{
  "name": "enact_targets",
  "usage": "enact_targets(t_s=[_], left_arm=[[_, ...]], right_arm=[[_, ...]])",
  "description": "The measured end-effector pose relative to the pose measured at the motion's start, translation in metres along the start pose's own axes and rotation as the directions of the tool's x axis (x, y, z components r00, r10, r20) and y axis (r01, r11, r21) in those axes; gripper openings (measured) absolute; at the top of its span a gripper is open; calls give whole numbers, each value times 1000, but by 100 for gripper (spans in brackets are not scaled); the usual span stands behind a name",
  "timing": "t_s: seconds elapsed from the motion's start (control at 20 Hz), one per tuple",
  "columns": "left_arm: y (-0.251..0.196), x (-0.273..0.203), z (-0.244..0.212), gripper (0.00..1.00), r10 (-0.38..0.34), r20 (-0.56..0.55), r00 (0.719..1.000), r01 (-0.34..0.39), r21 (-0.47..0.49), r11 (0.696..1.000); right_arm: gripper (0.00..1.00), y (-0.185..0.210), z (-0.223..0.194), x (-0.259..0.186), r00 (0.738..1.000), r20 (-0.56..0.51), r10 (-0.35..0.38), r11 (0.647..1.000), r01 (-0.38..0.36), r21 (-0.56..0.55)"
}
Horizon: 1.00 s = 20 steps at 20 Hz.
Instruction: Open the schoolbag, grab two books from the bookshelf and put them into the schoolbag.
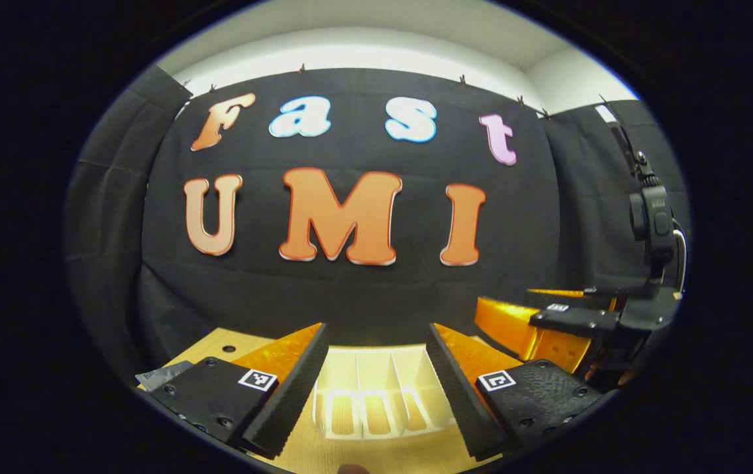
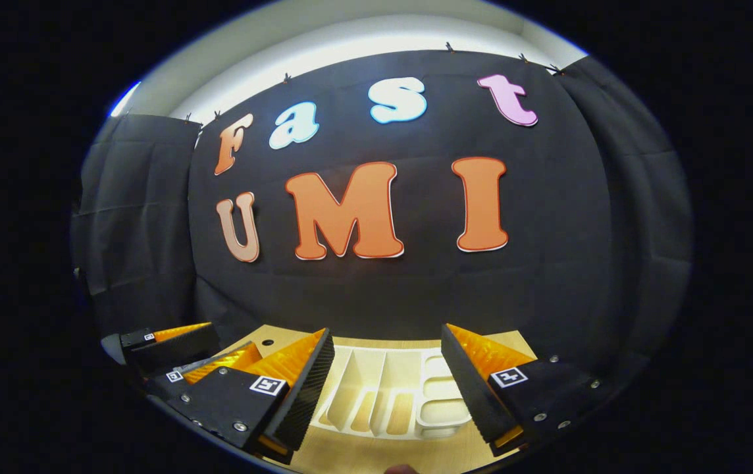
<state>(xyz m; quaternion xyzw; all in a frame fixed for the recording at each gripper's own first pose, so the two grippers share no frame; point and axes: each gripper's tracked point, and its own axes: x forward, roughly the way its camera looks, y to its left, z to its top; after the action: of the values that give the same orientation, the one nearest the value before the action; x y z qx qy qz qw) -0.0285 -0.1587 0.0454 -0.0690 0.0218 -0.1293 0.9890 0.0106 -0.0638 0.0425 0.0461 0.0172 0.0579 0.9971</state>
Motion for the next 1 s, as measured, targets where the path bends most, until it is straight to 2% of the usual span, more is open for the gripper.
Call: enact_targets(t_s=[0.15, 0.2, 0.25, 0.4, 0.45, 0.6, 0.8, 1.0], left_arm=[[15, -6, 13, 94, 21, 58, 998, -20, -8, 1000], [19, -6, 19, 94, 24, 83, 996, -24, -3, 1000], [24, -5, 25, 95, 36, 111, 993, -37, 9, 999], [40, -5, 26, 95, 63, 121, 991, -70, 51, 996], [41, -6, 28, 94, 73, 137, 988, -82, 57, 995], [55, -11, 18, 95, 78, 145, 986, -89, 74, 993], [67, -17, 18, 95, 86, 159, 983, -95, 47, 994], [74, -21, 13, 95, 93, 164, 982, -103, 52, 993]], right_arm=[[97, 3, 11, 2, 997, 73, -32, 997, 36, -62], [100, 8, 13, 1, 995, 89, -32, 996, 39, -77], [97, -4, 26, -25, 995, 99, -30, 996, 38, -84], [100, 15, 11, -27, 997, 80, -7, 996, 14, -87], [97, 20, 7, -27, 997, 77, -2, 996, 8, -87], [97, 31, 4, -28, 996, 86, 10, 996, -3, -86], [97, 37, -8, -30, 997, 76, 9, 994, -1, -108], [97, 39, -14, -33, 998, 64, 3, 997, 2, -80]])
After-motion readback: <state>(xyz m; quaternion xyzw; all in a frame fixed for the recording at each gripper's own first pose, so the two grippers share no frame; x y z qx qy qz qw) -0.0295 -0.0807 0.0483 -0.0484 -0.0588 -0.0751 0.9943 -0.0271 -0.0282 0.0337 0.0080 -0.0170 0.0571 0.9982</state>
